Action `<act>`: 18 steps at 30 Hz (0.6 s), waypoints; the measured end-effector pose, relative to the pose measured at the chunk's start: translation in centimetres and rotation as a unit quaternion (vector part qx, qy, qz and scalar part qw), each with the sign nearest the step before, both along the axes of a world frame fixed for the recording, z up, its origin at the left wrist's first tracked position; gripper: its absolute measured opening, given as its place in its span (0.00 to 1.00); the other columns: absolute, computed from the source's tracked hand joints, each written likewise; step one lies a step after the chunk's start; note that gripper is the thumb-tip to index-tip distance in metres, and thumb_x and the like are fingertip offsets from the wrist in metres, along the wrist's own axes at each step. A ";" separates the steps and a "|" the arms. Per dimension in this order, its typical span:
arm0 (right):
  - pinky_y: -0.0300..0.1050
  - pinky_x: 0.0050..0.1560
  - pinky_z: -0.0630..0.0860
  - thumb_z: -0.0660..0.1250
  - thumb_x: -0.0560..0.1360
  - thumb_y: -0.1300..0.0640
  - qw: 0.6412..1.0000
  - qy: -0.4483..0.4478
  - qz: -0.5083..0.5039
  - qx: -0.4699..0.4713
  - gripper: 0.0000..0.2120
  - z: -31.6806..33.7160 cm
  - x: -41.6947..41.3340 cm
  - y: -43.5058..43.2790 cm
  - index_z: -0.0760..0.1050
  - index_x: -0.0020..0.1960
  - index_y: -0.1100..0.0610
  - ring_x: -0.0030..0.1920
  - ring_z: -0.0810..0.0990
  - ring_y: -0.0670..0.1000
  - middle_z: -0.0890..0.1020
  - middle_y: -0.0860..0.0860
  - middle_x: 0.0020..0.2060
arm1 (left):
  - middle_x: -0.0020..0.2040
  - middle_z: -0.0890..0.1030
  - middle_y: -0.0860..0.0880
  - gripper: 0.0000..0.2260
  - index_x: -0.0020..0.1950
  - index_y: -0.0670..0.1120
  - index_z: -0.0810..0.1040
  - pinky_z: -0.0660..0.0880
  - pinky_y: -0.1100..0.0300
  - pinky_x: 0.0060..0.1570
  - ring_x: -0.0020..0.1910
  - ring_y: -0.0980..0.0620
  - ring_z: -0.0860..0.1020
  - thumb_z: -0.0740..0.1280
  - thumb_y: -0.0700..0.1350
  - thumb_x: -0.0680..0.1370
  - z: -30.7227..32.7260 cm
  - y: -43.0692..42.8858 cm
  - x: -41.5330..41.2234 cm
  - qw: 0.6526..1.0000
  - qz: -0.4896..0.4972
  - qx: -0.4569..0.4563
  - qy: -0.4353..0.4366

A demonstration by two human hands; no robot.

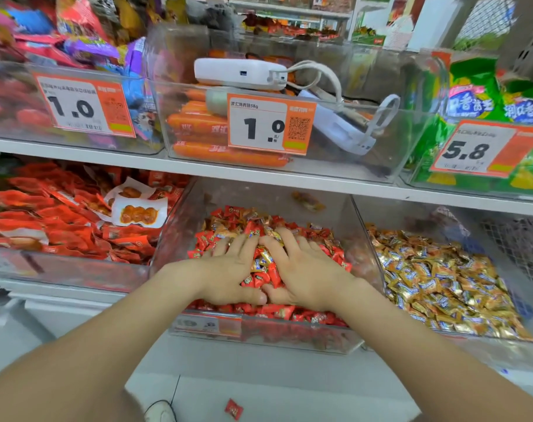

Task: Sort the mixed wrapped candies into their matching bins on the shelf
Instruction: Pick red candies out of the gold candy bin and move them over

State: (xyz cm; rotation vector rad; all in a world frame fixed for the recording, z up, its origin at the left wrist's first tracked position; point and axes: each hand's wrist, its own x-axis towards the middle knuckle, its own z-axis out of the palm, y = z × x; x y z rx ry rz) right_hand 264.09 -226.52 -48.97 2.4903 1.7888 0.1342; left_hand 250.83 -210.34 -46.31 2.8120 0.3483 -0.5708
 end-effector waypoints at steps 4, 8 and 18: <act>0.62 0.59 0.76 0.52 0.73 0.30 1.000 -0.025 0.009 -0.007 0.40 -0.3 0.4 -0.2 0.52 0.79 0.48 0.64 0.75 0.68 0.65 0.63 0.76 | 0.84 0.34 0.49 0.50 0.83 0.55 0.30 0.43 0.30 0.78 0.83 0.34 0.37 0.64 0.69 0.79 -0.6 -0.2 -0.2 0.999 0.035 0.021 0.011; 0.62 0.64 0.73 0.56 0.75 0.33 0.999 -0.007 0.021 -0.043 0.35 0.4 0.8 -1.5 0.54 0.79 0.42 0.69 0.71 0.66 0.61 0.58 0.78 | 0.85 0.35 0.50 0.46 0.82 0.61 0.33 0.44 0.30 0.79 0.83 0.33 0.39 0.63 0.70 0.79 -0.9 -0.1 -0.8 0.999 0.019 0.024 0.018; 0.61 0.80 0.47 0.77 0.67 0.38 0.981 0.192 -0.023 0.017 0.43 4.7 0.6 -3.1 0.61 0.78 0.30 0.82 0.51 0.51 0.56 0.46 0.82 | 0.77 0.57 0.55 0.43 0.75 0.60 0.71 0.56 0.38 0.78 0.78 0.47 0.53 0.79 0.69 0.64 2.1 0.3 -1.8 0.986 -0.001 0.013 -0.164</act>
